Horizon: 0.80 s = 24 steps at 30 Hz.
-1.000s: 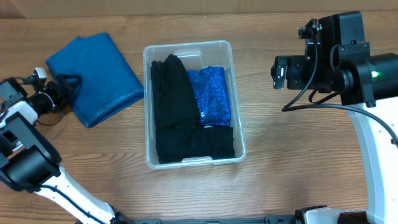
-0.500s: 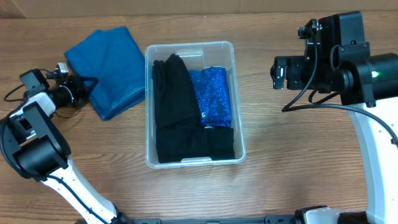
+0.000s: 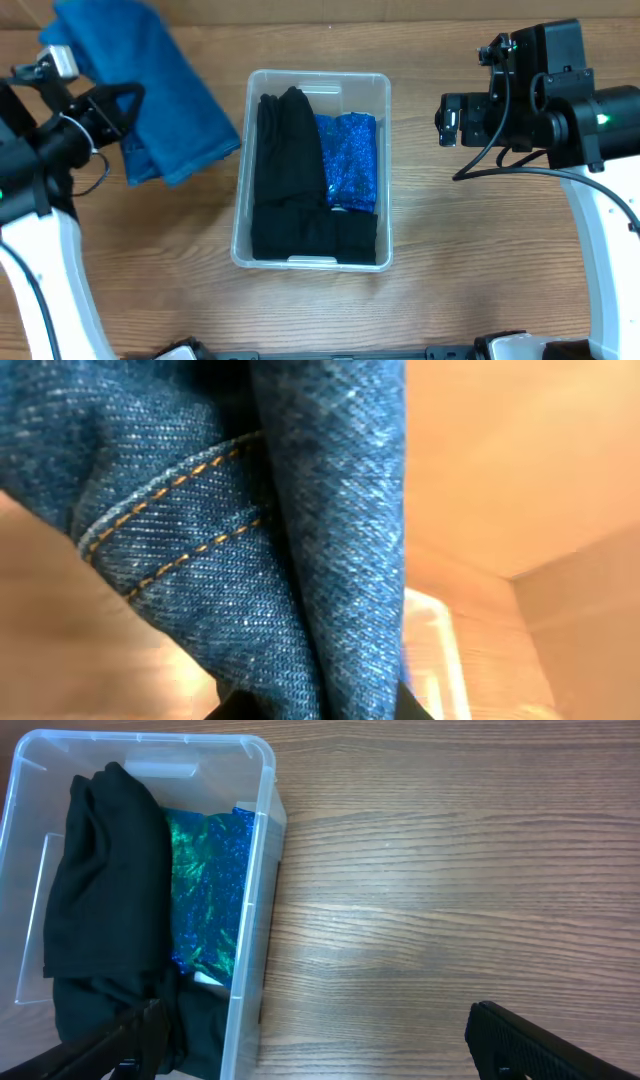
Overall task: Pack container
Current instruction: 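Lay the denim cloth over the bin contents and smooth it down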
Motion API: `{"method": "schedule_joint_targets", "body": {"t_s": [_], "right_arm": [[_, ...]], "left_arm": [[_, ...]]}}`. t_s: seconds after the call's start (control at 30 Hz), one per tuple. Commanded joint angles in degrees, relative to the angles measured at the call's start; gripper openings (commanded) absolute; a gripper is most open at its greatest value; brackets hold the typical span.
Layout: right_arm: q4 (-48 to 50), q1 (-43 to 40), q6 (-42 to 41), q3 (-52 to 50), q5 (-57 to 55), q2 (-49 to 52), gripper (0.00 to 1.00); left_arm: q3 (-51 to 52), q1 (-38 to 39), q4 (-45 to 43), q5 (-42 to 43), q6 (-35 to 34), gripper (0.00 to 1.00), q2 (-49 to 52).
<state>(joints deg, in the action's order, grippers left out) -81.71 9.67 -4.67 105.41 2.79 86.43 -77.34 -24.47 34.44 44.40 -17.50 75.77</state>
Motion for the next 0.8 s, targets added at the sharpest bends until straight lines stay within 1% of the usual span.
{"method": "schedule_joint_targets", "body": {"t_s": [0.0, 0.03, 0.07, 0.1, 0.13, 0.23, 0.3, 0.4, 0.53, 0.63, 0.67, 0.7, 0.77], "right_arm": [[-0.07, -0.22, 0.17, -0.02, 0.26, -0.26, 1.00], [-0.22, -0.35, 0.11, -0.02, -0.22, -0.26, 1.00], [-0.72, -0.61, -2.34, 0.00, -4.72, -0.26, 1.00], [-1.36, -1.16, -6.47, 0.04, -10.27, -0.39, 1.00], [-1.92, -1.88, -8.79, 0.04, -13.11, -0.52, 1.00], [-2.93, -4.02, -9.14, 0.04, -13.05, -0.61, 1.00], [-2.86, -4.28, -9.14, 0.04, -13.03, -0.61, 1.00], [-2.86, -4.28, -9.11, 0.04, -13.03, -0.59, 1.00], [-2.91, -4.28, -9.11, 0.04, -13.00, -0.59, 1.00], [-2.93, -4.28, -9.09, 0.04, -13.00, -0.59, 1.00], [-2.97, -4.28, -9.09, 0.04, -13.03, -0.59, 1.00], [-3.02, -4.28, -9.09, 0.04, -13.00, -0.59, 1.00], [-3.02, -4.28, -9.09, 0.02, -13.00, -0.59, 1.00]], "left_arm": [[-6.58, 8.90, -1.68, 6.16, -2.93, 0.04, -8.50], [-7.30, 11.82, -1.68, 6.14, -2.93, 0.04, -9.01], [-7.63, 17.27, -1.64, 6.16, -2.89, 0.04, -9.07], [-7.58, 21.33, -0.96, 6.23, -1.66, 0.04, -8.63], [-7.58, 24.55, 0.28, 6.16, 0.61, 0.04, -7.96], [-7.58, 32.48, 5.90, 6.01, 8.24, 0.04, -3.96], [-7.56, 36.46, 9.29, 6.01, 11.13, 0.04, 0.81], [-7.58, 39.43, 10.71, 5.99, 12.50, 0.04, 8.44], [-7.56, 40.52, 10.19, 5.20, 12.55, 0.04, 16.28], [-7.56, 40.70, 11.52, -0.92, 11.89, 0.04, 20.57], [-7.56, 40.68, 12.41, -4.44, 11.15, 0.04, 21.00], [-7.56, 40.63, 13.79, -10.01, 9.55, 0.04, 20.96], [-7.58, 40.57, 15.32, -16.33, 7.63, 0.04, 20.50]]}}
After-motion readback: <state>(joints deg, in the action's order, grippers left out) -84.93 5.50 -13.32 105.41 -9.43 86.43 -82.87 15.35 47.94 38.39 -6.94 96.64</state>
